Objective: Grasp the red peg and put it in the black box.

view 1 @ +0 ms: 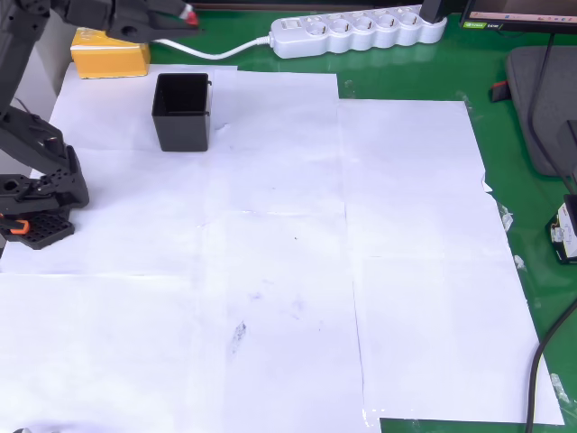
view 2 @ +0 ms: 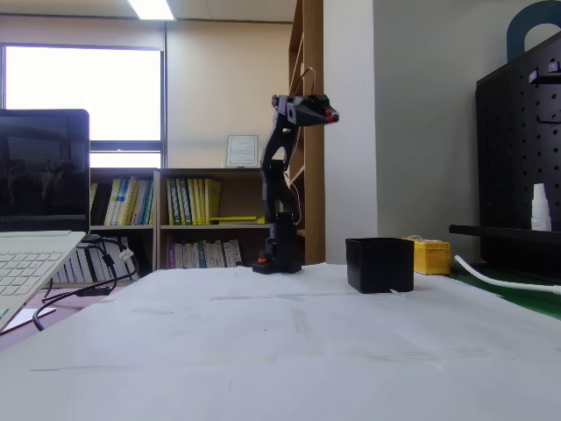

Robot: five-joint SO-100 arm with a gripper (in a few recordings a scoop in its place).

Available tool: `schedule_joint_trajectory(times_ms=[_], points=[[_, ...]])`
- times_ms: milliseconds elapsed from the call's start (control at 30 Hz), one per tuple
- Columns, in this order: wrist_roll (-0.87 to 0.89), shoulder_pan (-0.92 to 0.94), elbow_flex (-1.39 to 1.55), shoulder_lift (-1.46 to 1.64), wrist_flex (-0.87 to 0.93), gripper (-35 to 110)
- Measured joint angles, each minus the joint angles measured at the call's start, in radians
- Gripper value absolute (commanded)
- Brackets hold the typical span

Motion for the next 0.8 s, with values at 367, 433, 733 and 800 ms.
schedule_joint_trajectory(times_ms=[367, 433, 733, 800], points=[[0.184, -0.137, -0.291, -0.006, -0.117, 0], [0.210, -0.144, -0.333, -0.006, -0.120, 0], [0.324, -0.181, -0.371, 0.075, -0.129, 0], [0.347, -0.189, -0.371, 0.098, -0.129, 0]])
